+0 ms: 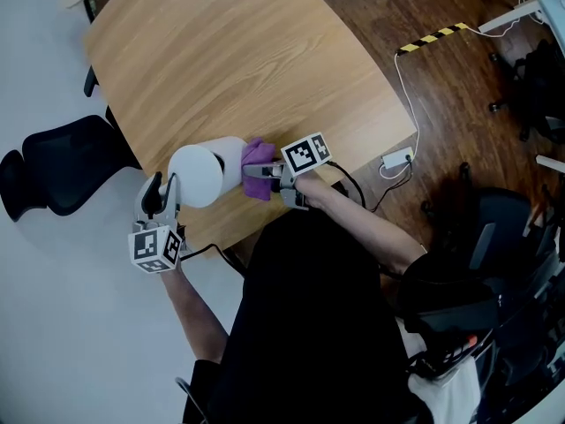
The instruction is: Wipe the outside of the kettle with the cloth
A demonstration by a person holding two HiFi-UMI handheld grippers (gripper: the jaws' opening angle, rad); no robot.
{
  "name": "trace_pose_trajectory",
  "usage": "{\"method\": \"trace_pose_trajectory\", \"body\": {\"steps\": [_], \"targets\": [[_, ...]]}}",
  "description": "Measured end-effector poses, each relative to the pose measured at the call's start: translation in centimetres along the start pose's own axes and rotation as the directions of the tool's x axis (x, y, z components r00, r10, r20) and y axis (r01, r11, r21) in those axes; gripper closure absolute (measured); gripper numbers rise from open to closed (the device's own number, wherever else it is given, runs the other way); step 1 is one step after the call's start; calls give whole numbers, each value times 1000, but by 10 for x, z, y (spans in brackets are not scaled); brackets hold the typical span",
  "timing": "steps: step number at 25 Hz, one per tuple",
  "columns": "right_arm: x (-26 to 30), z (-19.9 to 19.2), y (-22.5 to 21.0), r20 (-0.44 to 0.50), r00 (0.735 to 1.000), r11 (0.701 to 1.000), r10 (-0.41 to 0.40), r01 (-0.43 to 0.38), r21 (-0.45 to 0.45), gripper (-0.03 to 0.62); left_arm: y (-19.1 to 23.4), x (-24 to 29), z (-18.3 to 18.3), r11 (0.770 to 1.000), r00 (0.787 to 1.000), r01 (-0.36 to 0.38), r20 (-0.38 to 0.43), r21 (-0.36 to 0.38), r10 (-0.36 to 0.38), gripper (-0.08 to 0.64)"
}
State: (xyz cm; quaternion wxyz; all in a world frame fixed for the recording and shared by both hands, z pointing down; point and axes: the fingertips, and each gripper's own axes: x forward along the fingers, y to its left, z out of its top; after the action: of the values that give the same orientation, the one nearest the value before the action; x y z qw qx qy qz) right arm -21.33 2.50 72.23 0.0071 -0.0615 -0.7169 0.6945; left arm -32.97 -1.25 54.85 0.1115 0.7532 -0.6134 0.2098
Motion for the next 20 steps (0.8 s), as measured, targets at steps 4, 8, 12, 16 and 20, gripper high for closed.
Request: {"method": "trace_pose_trajectory", "body": {"steps": [4,8,12,16,20], "targets": [[2,24,0,41,999,999,1,1,-48,570,-1,1,2,998,1000,5,19,64,-6,364],[12,53,3,57,998,997,3,1,-72,569,-11,-3,-4,995,1000,5,-20,103,-3,443],[16,76,29,9,998,993,64,-63,-95,569,-41,-3,-1,982,998,6,-56,190,4,486],[10,105,126,6,964,963,266,-266,-35,571,-40,7,22,993,1000,0,15,115,-2,406],[35,102,148,-71,927,929,368,-364,61,571,-38,17,17,991,999,13,-31,135,-9,410]]}}
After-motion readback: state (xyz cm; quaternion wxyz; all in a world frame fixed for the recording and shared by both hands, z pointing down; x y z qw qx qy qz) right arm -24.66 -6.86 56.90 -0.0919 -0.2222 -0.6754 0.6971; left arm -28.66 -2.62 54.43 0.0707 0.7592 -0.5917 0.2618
